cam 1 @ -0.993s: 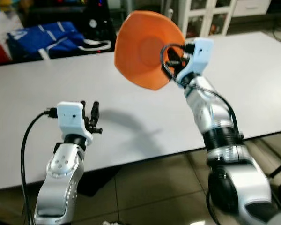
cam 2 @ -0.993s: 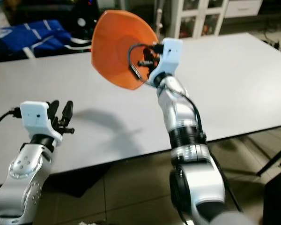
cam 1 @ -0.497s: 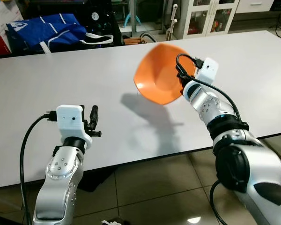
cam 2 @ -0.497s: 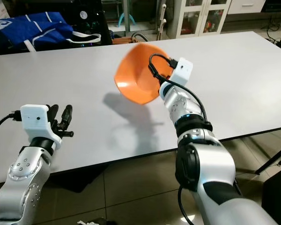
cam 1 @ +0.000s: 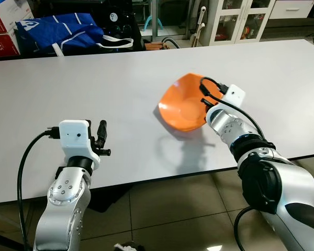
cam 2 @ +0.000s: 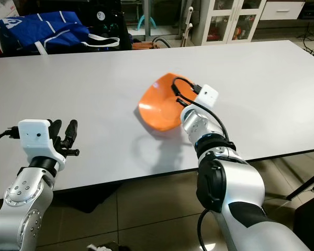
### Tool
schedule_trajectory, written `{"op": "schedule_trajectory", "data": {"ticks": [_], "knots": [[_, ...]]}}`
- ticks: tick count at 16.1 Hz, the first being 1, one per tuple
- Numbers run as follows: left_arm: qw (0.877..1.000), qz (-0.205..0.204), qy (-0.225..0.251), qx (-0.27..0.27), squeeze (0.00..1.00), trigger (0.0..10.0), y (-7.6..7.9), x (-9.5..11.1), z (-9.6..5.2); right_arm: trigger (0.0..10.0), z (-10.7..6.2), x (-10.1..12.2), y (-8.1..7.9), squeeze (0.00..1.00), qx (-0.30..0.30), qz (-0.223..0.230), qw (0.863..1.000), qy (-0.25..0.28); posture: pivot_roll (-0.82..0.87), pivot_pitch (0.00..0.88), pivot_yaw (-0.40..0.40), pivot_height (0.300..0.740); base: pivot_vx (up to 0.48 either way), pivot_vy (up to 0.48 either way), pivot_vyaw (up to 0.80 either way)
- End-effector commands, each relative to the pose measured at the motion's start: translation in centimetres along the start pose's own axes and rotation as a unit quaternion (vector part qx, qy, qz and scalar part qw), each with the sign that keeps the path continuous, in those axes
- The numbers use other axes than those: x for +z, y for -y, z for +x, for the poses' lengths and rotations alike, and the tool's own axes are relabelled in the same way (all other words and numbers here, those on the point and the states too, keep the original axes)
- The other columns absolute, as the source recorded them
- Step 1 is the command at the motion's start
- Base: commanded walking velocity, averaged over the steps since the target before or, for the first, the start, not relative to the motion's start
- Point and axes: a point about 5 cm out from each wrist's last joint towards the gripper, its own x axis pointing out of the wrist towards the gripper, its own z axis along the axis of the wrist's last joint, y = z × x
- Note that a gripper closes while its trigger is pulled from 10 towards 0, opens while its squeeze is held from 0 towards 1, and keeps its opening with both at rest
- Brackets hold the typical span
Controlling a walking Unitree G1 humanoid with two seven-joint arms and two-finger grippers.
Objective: Setting the table
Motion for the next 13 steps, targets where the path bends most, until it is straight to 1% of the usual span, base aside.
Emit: {"op": "schedule_trajectory", "data": {"ticks": [1,2,3,5,6,7,10,13], "knots": [[1.000,-0.003,-0.003,0.001,0.00,10.0,-0.1,0.1,-0.2,0.0,0.1,0.0,1.1,0.00,-0.022,0.015,1.000,0.001,-0.01,0.006,0.023,0.740,0.000,0.000,0.00],[1.000,-0.003,-0.004,0.001,0.00,10.0,0.0,0.1,-0.3,0.0,0.1,0.0,1.3,0.00,-0.027,0.016,1.000,0.001,-0.01,0.009,0.022,0.740,0.000,0.000,0.00],[1.000,-0.004,-0.007,0.000,0.00,10.0,0.1,0.0,-0.4,0.0,0.2,-0.1,1.9,0.00,-0.040,0.013,0.999,0.000,-0.01,0.012,0.019,0.740,0.000,0.000,0.00],[1.000,-0.005,-0.010,0.000,0.00,10.0,0.2,-0.1,-0.4,0.0,0.2,-0.4,2.4,0.00,-0.050,0.017,0.999,-0.003,-0.01,0.013,0.019,0.740,0.000,0.000,0.00],[1.000,-0.006,-0.011,-0.001,0.00,10.0,0.3,-0.1,-0.5,3.2,0.2,-0.6,2.7,0.00,-0.056,0.013,0.998,-0.010,-0.01,0.016,0.020,0.740,0.000,0.000,0.00],[1.000,-0.006,-0.011,-0.002,0.00,10.0,0.3,-0.1,-0.5,10.0,0.2,-0.9,2.8,0.00,-0.060,0.012,0.998,-0.015,-0.01,0.016,0.020,0.740,0.000,0.000,0.00],[1.000,-0.006,-0.014,-0.003,0.00,10.0,0.4,-0.1,-0.5,10.0,0.3,-1.1,3.0,0.00,-0.060,0.006,0.998,-0.018,-0.01,0.017,0.021,0.740,0.000,0.000,0.00],[1.000,-0.004,-0.015,-0.002,0.00,10.0,0.3,-0.1,-0.5,10.0,0.3,-1.4,2.9,0.00,-0.060,-0.011,0.998,-0.019,-0.01,0.017,0.024,0.740,0.000,0.000,0.00]]}}
